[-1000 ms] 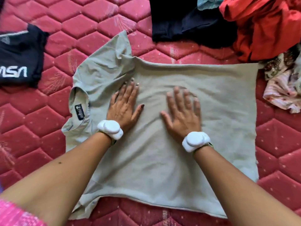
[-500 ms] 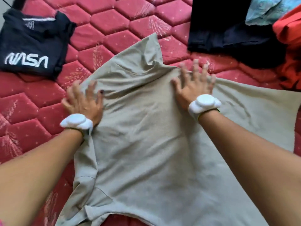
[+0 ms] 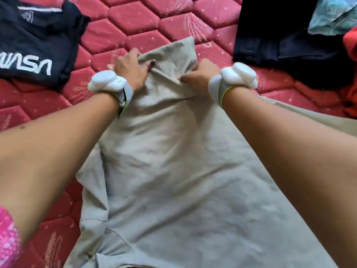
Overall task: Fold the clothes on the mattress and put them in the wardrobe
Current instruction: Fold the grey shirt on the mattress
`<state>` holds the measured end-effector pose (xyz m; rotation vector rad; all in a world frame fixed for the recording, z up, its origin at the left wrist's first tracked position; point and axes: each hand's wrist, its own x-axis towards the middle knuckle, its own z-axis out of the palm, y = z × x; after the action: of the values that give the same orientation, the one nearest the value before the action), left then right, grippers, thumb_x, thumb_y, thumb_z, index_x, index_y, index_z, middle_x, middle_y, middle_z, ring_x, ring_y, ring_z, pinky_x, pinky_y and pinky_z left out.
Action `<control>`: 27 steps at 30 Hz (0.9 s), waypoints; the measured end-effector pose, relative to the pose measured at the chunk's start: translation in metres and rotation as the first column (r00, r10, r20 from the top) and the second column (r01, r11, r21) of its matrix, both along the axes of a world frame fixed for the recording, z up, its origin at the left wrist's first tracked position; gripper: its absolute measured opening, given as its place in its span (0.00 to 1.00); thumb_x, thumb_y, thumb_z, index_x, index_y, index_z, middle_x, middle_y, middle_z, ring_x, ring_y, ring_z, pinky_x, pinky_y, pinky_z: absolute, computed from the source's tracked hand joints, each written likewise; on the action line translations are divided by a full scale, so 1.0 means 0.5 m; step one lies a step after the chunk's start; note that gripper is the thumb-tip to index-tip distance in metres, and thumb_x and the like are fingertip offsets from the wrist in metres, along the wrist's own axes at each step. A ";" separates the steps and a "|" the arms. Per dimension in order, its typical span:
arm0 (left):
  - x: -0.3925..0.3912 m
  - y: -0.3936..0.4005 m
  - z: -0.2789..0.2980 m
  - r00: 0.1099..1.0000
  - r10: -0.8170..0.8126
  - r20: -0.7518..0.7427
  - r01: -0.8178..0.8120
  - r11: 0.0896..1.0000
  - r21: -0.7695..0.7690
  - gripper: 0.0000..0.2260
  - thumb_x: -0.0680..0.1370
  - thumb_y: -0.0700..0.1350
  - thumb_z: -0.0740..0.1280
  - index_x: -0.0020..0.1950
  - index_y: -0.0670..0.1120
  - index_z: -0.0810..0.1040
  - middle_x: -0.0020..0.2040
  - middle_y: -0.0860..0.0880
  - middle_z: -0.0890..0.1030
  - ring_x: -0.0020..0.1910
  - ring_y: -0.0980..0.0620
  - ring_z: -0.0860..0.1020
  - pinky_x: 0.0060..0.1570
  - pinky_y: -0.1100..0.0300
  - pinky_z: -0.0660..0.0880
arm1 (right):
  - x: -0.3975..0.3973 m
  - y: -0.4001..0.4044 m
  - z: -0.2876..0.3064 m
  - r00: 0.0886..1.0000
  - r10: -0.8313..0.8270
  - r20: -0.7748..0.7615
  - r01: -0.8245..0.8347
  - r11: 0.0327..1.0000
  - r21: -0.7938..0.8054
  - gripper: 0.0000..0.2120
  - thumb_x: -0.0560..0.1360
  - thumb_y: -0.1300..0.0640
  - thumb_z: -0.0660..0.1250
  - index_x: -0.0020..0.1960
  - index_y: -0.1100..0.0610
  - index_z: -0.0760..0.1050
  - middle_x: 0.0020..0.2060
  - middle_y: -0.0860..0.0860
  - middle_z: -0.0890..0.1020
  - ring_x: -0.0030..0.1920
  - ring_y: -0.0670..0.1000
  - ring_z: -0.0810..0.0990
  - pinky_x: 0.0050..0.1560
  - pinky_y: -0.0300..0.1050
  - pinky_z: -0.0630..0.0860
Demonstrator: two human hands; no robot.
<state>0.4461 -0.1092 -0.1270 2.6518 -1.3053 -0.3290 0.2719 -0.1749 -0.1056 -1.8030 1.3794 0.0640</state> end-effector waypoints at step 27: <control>0.043 -0.049 0.027 0.975 -0.076 -0.210 0.084 0.996 0.027 0.25 0.63 0.64 0.70 0.51 0.47 0.77 0.49 0.43 0.79 0.55 0.46 0.72 0.52 0.56 0.68 | -0.092 -0.009 -0.020 0.877 0.410 -0.253 -0.461 0.864 -0.199 0.23 0.67 0.36 0.70 0.39 0.55 0.72 0.42 0.54 0.74 0.52 0.59 0.74 0.46 0.50 0.70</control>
<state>0.4678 -0.1339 -0.1133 2.5151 -1.3515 -0.6288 0.2256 -0.1793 -0.1155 -2.3601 1.1199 0.3342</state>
